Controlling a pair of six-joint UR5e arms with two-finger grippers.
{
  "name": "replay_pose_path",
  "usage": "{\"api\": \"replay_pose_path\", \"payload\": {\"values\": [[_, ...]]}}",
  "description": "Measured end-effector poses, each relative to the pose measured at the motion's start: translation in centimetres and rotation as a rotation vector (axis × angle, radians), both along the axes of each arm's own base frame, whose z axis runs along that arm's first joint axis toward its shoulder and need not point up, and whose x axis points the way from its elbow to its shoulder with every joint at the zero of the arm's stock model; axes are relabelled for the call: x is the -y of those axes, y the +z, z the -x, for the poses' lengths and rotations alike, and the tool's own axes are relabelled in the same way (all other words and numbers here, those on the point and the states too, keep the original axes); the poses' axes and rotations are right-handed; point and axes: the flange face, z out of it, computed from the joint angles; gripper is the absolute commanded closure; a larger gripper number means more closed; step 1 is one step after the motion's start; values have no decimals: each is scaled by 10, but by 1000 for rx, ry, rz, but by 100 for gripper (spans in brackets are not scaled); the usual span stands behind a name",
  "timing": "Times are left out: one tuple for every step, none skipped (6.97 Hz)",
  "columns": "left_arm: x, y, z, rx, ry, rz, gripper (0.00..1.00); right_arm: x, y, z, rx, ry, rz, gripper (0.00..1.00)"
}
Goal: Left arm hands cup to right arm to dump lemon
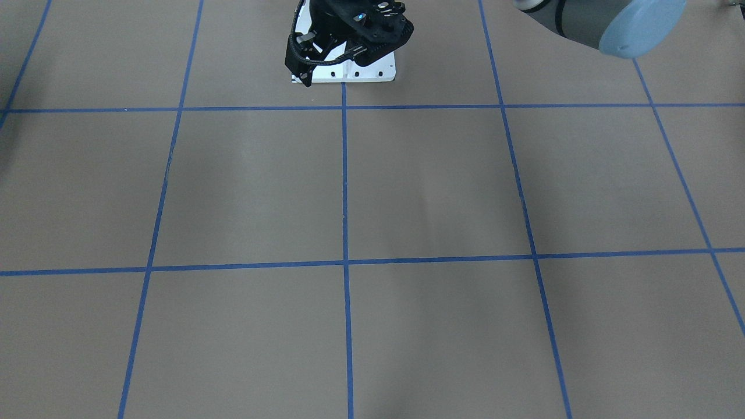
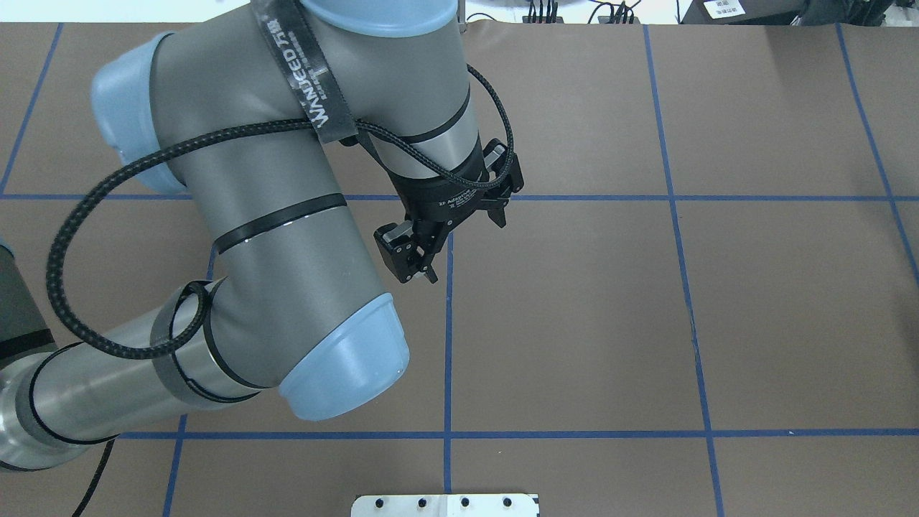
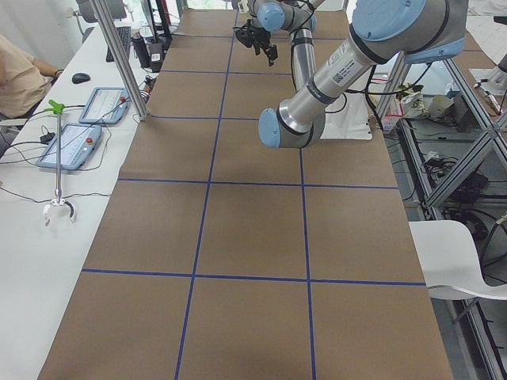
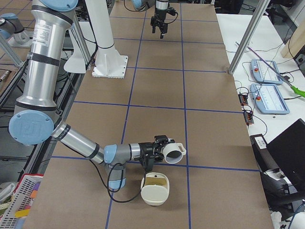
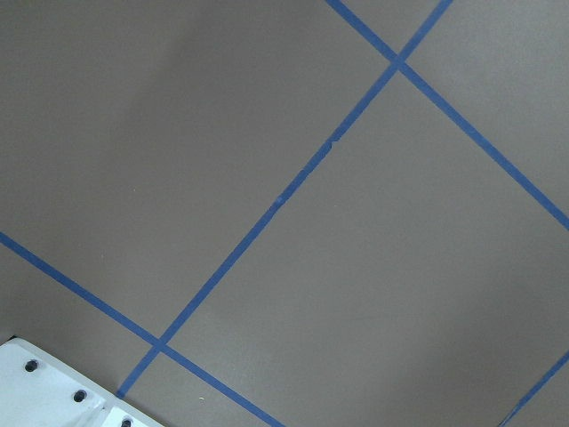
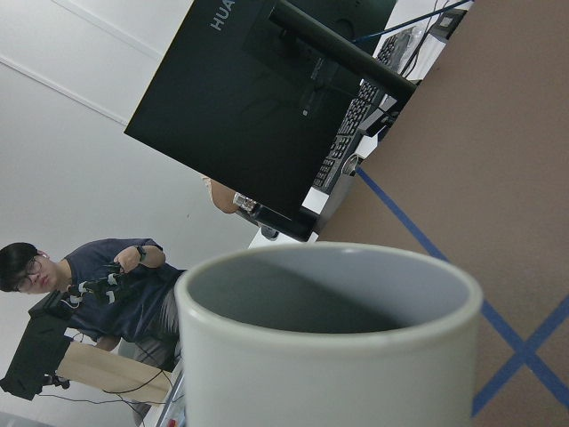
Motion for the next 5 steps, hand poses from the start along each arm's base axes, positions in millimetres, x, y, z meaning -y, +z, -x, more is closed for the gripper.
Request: {"api": "replay_pose_path", "payload": {"values": [[-1,-1,-1,0,-1,1,0,4,-1,-11,16,-4,8,100],[-1,-2,-1,-1,-1,1,0,-2,1,-18,61,0,27,100],[-2,-3,-1,-4,-1,1,0,-13,5,-24,113,3,51,100],[-2,-5,0,-7,-2,2,0,-26,10,-29,147,5,72,100],[-3,-7,0,-8,-5,5,0,-41,14,-35,173,4,84,100]]}}
